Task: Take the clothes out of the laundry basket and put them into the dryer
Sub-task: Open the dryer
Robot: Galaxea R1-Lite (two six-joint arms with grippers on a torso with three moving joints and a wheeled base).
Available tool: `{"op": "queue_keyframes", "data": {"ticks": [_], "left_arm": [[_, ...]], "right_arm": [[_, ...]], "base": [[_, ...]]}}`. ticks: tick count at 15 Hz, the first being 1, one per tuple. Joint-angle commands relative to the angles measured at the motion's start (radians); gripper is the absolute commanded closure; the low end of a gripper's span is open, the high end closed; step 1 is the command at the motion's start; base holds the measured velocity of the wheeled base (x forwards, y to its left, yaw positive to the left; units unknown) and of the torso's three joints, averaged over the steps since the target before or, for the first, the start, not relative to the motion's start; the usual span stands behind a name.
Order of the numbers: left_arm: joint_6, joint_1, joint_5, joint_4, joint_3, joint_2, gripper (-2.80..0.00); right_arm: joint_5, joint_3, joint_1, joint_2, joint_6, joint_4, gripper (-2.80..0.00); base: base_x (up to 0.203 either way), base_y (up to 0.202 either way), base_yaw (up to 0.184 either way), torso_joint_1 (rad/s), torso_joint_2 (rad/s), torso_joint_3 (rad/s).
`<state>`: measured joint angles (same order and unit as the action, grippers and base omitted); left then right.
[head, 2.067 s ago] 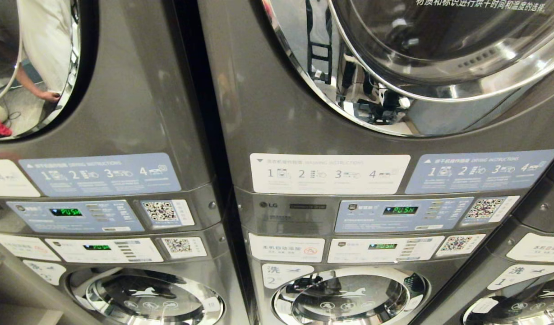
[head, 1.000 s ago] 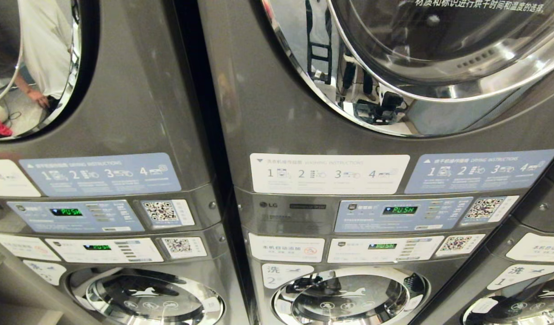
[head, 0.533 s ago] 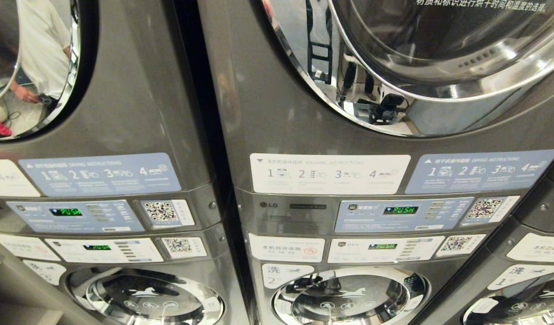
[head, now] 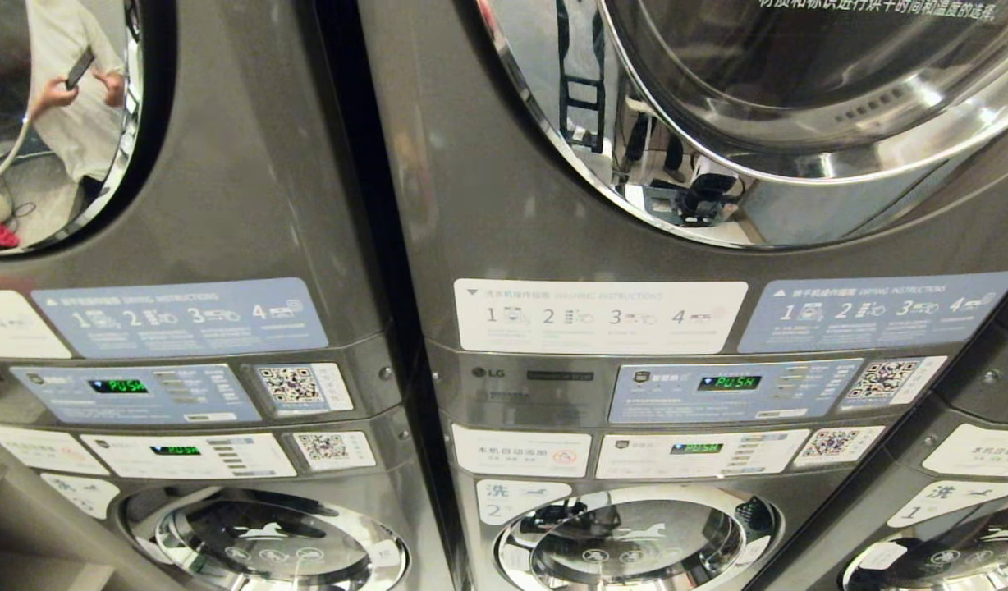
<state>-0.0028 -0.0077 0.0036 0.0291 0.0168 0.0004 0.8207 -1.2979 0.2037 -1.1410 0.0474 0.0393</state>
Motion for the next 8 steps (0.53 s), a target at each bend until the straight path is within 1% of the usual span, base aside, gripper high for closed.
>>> {"op": "queue_keyframes", "data": {"ticks": [1, 2, 3, 4, 5, 6, 7, 8], "left_arm": [[0.0, 0.0, 0.001, 0.0, 0.0, -0.002, 0.0], [0.0, 0.0, 0.001, 0.0, 0.0, -0.002, 0.0], [0.0, 0.0, 0.0, 0.0, 0.0, -0.002, 0.0], [0.0, 0.0, 0.001, 0.0, 0.0, -0.002, 0.0], [0.0, 0.0, 0.001, 0.0, 0.0, -0.002, 0.0], [0.0, 0.0, 0.001, 0.0, 0.0, -0.002, 0.0], [0.0, 0.0, 0.001, 0.0, 0.0, -0.002, 0.0], [0.0, 0.0, 0.001, 0.0, 0.0, -0.002, 0.0]], "right_arm": [[-0.034, -0.001, 0.098, -0.12, 0.088, 0.105, -2.8], [-0.066, -0.005, 0.15, -0.151, 0.096, 0.183, -2.8], [-0.121, -0.016, 0.216, -0.189, 0.101, 0.262, -2.8], [-0.218, -0.037, 0.272, -0.242, 0.103, 0.345, -2.8], [-0.31, -0.064, 0.31, -0.284, 0.104, 0.414, -2.8], [-0.377, -0.101, 0.353, -0.326, 0.105, 0.464, -2.8], [-0.411, -0.144, 0.373, -0.362, 0.106, 0.485, -2.8], [-0.425, -0.197, 0.38, -0.395, 0.107, 0.49, -2.8]], "base": [[0.0, 0.0, 0.0, 0.0, 0.0, 0.0], [0.0, 0.0, 0.0, 0.0, 0.0, 0.0], [0.0, 0.0, 0.0, 0.0, 0.0, 0.0], [0.0, 0.0, 0.0, 0.0, 0.0, 0.0], [0.0, 0.0, 0.0, 0.0, 0.0, 0.0], [0.0, 0.0, 0.0, 0.0, 0.0, 0.0], [0.0, 0.0, 0.0, 0.0, 0.0, 0.0], [0.0, 0.0, 0.0, 0.0, 0.0, 0.0]]}}
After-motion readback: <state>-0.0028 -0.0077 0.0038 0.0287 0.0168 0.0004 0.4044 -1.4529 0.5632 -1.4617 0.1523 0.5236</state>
